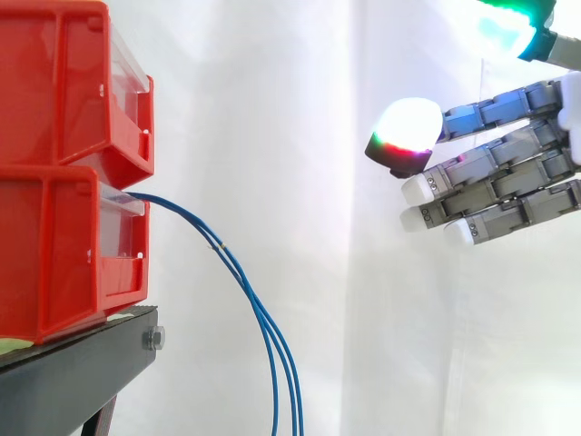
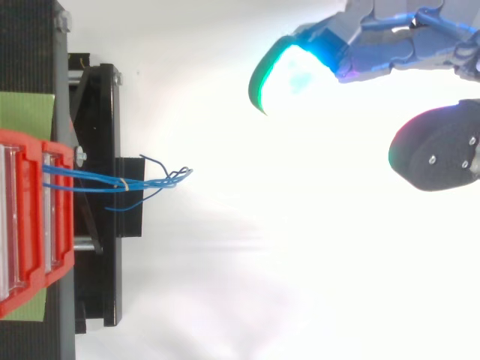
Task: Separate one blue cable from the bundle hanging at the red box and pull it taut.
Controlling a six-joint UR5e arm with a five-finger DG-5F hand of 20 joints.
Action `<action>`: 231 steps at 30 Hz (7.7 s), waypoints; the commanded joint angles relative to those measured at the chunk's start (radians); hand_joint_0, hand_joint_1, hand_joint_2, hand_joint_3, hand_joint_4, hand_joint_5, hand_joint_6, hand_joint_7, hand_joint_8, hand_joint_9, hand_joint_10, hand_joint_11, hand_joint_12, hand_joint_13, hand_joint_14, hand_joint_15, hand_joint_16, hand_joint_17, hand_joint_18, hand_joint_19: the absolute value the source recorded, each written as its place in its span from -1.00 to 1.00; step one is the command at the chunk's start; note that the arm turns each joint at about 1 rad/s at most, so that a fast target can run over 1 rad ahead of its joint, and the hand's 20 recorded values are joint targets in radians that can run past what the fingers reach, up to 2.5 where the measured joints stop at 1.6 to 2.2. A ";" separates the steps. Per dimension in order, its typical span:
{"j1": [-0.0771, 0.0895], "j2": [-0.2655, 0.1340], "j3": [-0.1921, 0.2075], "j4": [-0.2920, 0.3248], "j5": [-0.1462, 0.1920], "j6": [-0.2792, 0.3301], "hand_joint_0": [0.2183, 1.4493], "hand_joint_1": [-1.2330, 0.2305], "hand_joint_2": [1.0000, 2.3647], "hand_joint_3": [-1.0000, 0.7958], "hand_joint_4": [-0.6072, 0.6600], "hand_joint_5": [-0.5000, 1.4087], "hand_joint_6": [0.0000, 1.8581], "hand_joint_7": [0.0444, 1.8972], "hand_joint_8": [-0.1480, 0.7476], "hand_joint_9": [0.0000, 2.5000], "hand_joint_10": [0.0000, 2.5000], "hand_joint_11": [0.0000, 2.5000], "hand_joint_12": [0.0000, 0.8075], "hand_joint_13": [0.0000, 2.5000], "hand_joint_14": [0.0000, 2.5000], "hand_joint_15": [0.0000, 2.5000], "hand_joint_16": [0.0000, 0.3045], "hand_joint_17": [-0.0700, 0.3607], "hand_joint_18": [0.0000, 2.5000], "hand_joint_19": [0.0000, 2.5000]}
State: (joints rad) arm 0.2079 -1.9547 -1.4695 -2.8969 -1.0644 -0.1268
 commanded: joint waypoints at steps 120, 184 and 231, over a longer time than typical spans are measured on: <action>0.021 -0.441 0.298 0.150 -0.034 0.177 -0.45 -0.11 -1.00 -0.43 0.46 -0.61 -0.46 0.00 0.05 -0.35 -0.99 -0.68 -0.15 -0.48 -0.99 -0.72 -0.74 -0.26 -0.66 -0.69; -0.076 -0.382 0.291 0.159 -0.236 0.170 -0.38 -0.27 -0.97 -0.08 0.16 -0.69 -0.02 -0.10 0.07 -0.25 -0.99 -0.36 -0.12 -0.36 -0.99 -0.61 -0.74 -0.27 -0.53 -0.64; -0.058 -0.382 0.291 0.156 -0.215 0.164 -0.59 -0.25 -1.00 -0.44 0.11 -0.62 -0.01 -0.05 0.16 -0.04 -0.99 -0.25 -0.08 -0.21 -0.98 -0.53 -0.70 -0.20 -0.32 -0.59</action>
State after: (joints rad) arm 0.1503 -2.3372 -1.1781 -2.7392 -1.2801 0.0368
